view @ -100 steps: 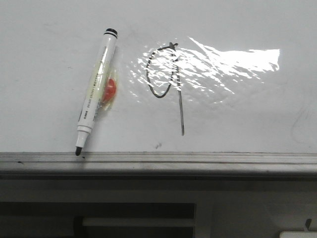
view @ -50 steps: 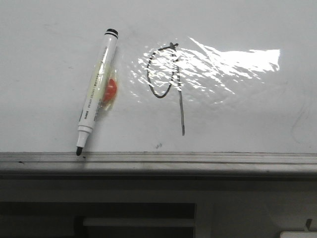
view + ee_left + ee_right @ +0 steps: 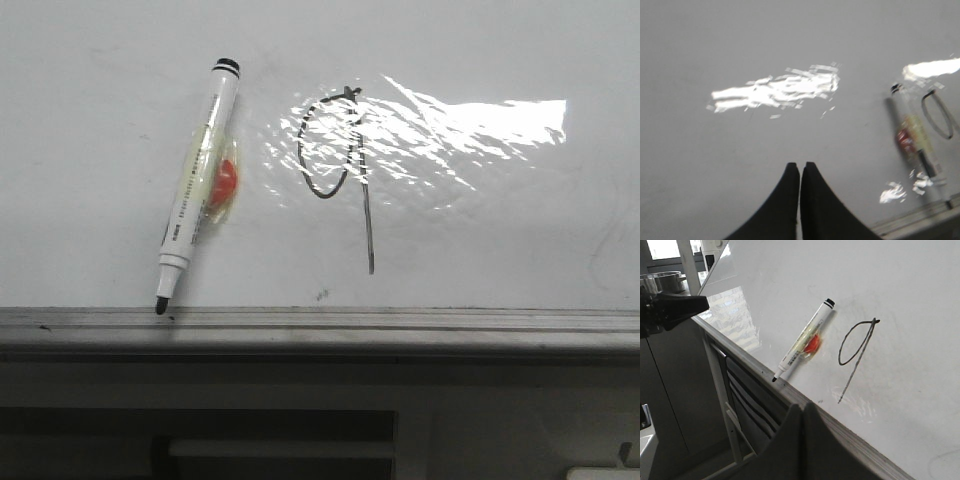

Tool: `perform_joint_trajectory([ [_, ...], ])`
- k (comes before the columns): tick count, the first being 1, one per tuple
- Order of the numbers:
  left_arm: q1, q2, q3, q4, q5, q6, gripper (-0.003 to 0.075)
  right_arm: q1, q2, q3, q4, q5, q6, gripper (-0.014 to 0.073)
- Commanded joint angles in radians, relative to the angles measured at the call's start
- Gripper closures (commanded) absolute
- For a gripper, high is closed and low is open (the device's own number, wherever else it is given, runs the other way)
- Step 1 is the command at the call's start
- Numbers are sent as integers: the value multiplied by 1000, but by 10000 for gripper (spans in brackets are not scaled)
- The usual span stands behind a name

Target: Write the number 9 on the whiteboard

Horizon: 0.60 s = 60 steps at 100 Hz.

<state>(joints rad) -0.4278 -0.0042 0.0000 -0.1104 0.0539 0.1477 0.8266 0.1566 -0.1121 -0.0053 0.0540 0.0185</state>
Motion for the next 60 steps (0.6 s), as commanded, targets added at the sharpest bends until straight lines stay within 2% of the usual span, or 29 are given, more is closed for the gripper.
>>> perform_joint_trajectory([
  [1, 73, -29, 20, 1, -8, -1, 741, 1, 7, -24, -14, -78, -8, 655],
  [23, 245, -29, 20, 1, 42, -14, 741, 1, 7, -24, -14, -80, -8, 655],
  [31, 301, -31, 20, 1, 98, -104, 741, 1, 7, -24, -14, -80, -8, 655],
  [39, 327, -31, 20, 38, 148, -224, 741, 1, 7, -24, -14, -80, -8, 655],
  [46, 343, -31, 20, 110, 151, -224, 741, 1, 7, -24, -14, -80, -8, 655],
  [60, 360, -31, 20, 110, 157, -223, 741, 1, 7, -24, -14, -80, -8, 655],
])
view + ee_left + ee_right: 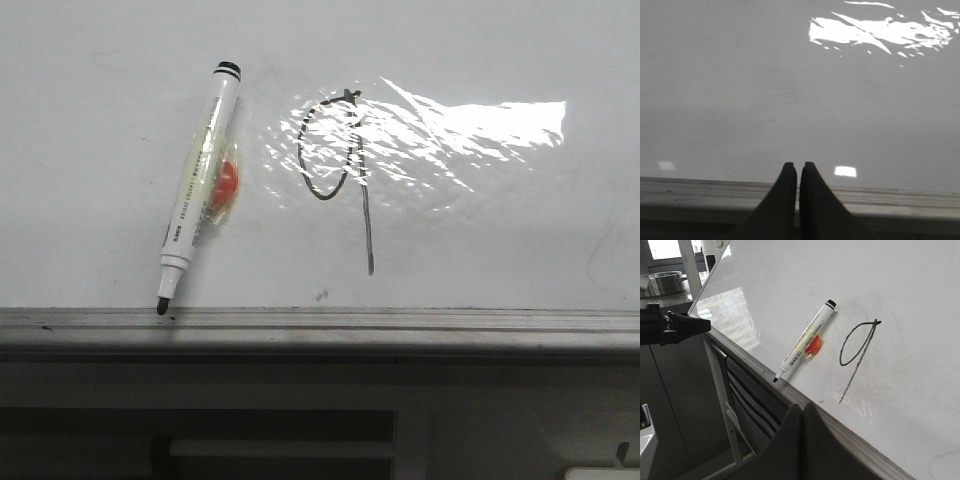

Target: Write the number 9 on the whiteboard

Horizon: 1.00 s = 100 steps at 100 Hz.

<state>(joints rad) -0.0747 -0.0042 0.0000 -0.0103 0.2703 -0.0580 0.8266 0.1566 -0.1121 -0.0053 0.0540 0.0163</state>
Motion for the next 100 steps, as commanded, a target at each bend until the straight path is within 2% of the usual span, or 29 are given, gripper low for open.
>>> perform_joint_trajectory([
  [1, 7, -31, 20, 10, -58, -17, 741, 1, 7, -24, -14, -80, -6, 655],
  [13, 7, -31, 20, 10, 37, -12, 741, 1, 7, -24, -14, -80, -6, 655],
  [91, 7, -29, 20, 10, 33, -7, 741, 1, 7, -24, -14, -80, -6, 655],
  [100, 7, -29, 20, 10, 33, -7, 741, 1, -10, 9, -14, -123, -6, 655],
])
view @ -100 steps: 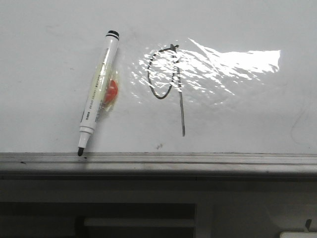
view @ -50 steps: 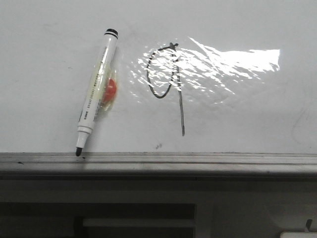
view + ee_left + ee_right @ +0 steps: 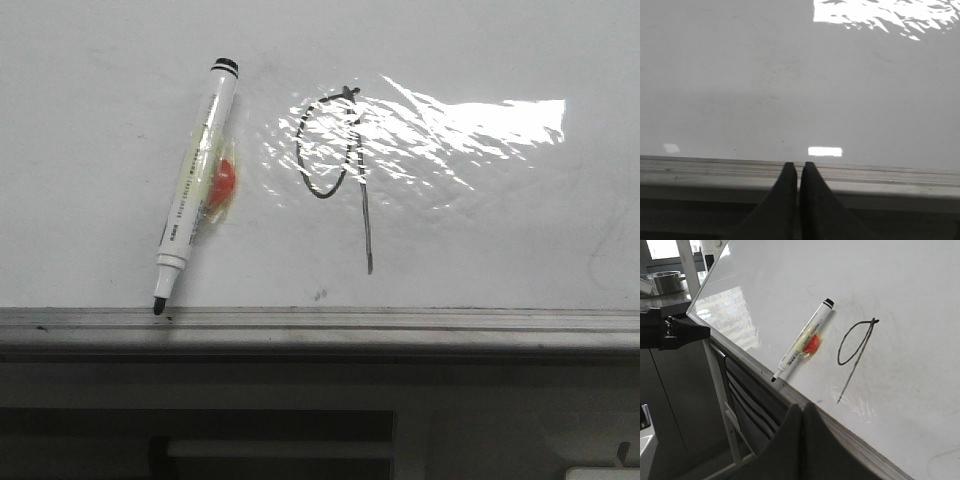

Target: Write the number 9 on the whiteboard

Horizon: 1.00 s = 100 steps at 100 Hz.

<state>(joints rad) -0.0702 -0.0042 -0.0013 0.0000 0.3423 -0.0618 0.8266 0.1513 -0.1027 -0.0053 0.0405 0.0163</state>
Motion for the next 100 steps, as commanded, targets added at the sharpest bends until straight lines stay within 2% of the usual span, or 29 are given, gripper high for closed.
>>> perform_joint_trajectory([
  [1, 3, -29, 22, 0, -39, -3, 741, -1, -7, 4, -14, -120, -6, 655],
  [17, 3, -29, 22, 0, -39, -3, 741, -25, -42, 148, -14, -266, -6, 655],
  [24, 3, -29, 22, 0, -39, -3, 741, -53, -68, 131, -14, -134, -6, 655],
  [35, 3, -29, 22, 0, -39, -3, 741, -130, -107, 143, -14, -115, -6, 655],
  [49, 3, -29, 22, 0, -39, -3, 741, -288, -149, 143, -14, -73, -6, 655],
  [66, 3, -29, 22, 0, -39, -3, 741, -520, -162, 143, -14, 140, -6, 655],
  [80, 3, -29, 22, 0, -39, -3, 741, -702, -162, 143, -14, 253, -6, 655],
  [100, 3, -27, 22, 0, -39, -3, 741, -926, -165, 143, -21, 265, -6, 655],
])
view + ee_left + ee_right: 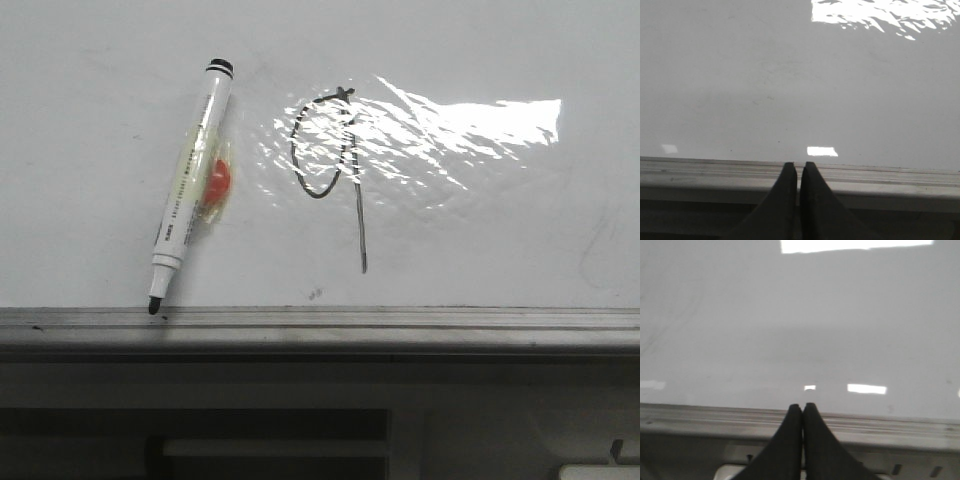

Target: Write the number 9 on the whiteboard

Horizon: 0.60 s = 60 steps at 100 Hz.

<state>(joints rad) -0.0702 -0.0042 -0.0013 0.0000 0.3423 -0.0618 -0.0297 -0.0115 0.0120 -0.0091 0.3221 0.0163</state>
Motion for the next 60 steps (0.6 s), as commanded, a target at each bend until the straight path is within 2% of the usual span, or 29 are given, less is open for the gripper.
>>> perform_joint_trajectory([
  [1, 3, -27, 22, 0, -39, -3, 741, -76, -2, 28, -19, -14, -6, 655],
  [10, 3, -27, 22, 0, -39, -3, 741, -130, -14, 28, -25, -8, -25, 655],
  [60, 3, -27, 22, 0, -39, -3, 741, -131, -14, 28, -25, -9, -42, 655],
])
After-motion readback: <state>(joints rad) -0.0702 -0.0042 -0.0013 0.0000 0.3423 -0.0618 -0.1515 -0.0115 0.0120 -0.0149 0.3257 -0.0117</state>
